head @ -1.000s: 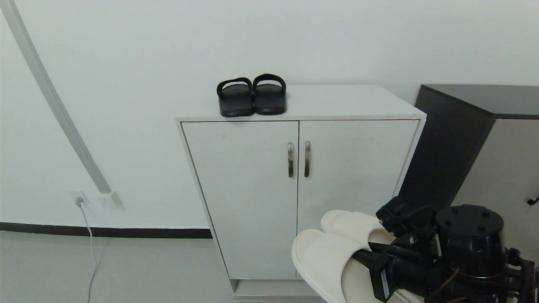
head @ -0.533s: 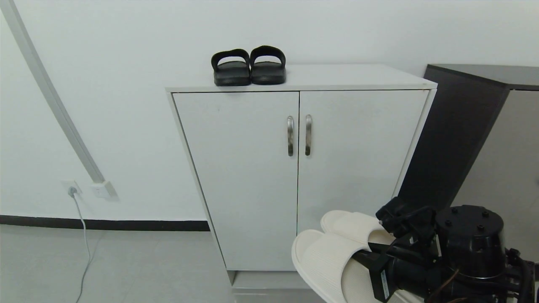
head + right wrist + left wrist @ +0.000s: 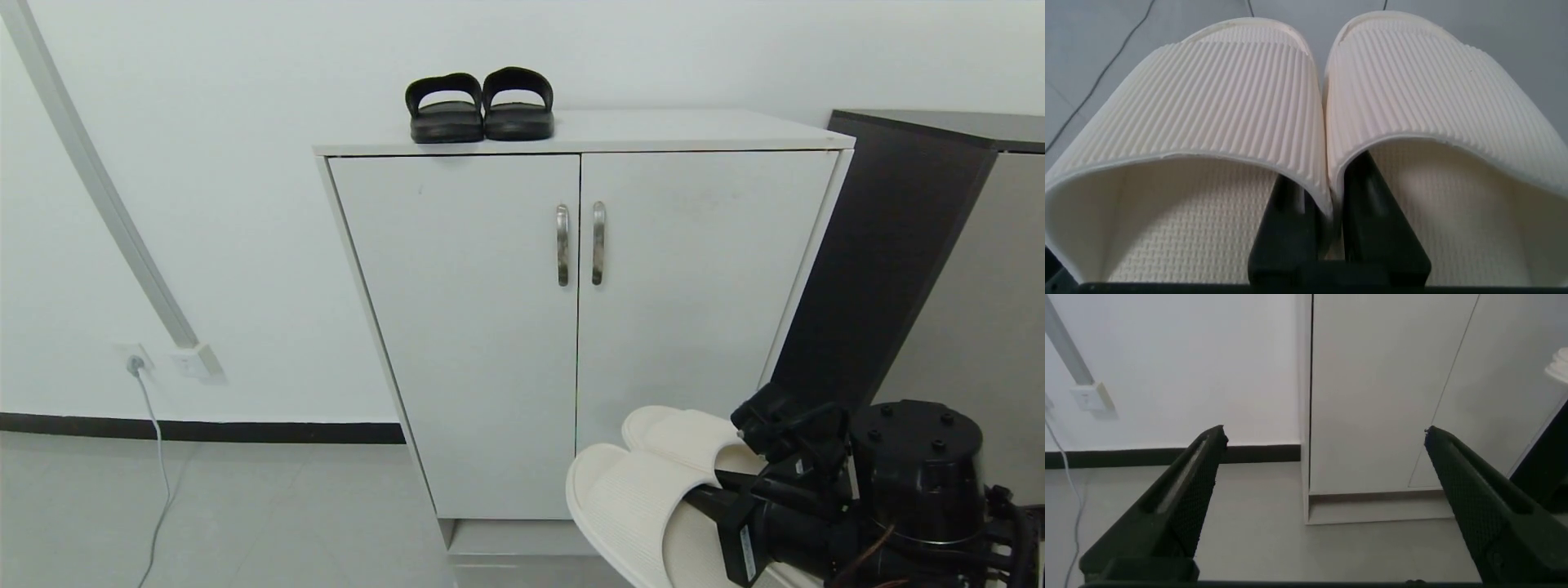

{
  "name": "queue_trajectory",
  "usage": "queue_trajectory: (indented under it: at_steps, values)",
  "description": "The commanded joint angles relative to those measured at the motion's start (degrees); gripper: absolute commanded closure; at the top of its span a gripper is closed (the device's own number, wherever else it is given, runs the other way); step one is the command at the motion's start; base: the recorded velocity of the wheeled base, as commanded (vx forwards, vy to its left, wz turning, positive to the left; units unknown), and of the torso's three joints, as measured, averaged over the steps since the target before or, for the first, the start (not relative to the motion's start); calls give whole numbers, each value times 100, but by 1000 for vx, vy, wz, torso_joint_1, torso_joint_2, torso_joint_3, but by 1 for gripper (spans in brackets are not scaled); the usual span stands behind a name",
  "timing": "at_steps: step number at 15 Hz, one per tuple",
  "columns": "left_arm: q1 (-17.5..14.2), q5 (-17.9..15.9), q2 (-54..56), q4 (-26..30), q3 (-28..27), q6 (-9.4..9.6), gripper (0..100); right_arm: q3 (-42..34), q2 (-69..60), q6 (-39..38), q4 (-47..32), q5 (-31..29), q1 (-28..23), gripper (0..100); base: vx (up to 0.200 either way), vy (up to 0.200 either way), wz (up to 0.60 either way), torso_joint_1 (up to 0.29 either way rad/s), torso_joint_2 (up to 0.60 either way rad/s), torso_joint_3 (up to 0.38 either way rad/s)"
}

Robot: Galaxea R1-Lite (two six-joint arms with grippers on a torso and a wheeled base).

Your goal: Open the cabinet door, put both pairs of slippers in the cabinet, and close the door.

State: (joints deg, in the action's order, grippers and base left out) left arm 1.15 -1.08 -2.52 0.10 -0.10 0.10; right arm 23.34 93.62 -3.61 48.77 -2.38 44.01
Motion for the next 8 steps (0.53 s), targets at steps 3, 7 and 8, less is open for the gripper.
queue_trajectory:
  at_steps: [3,7,8]
  values:
    - [8,3,-512,-36,-25,280,0,-76,-2,0,115,0,-6,100,0,0,0,-5,80,72]
    - [79,-929,-2455,-537,-1906,-423,0,-102,95,71,141,9,-6,100,0,0,0,1,51,33]
    - [105,-1263,-3096,-950,-2100,-423,0,-102,95,80,141,18,-6,100,0,0,0,0,0,0]
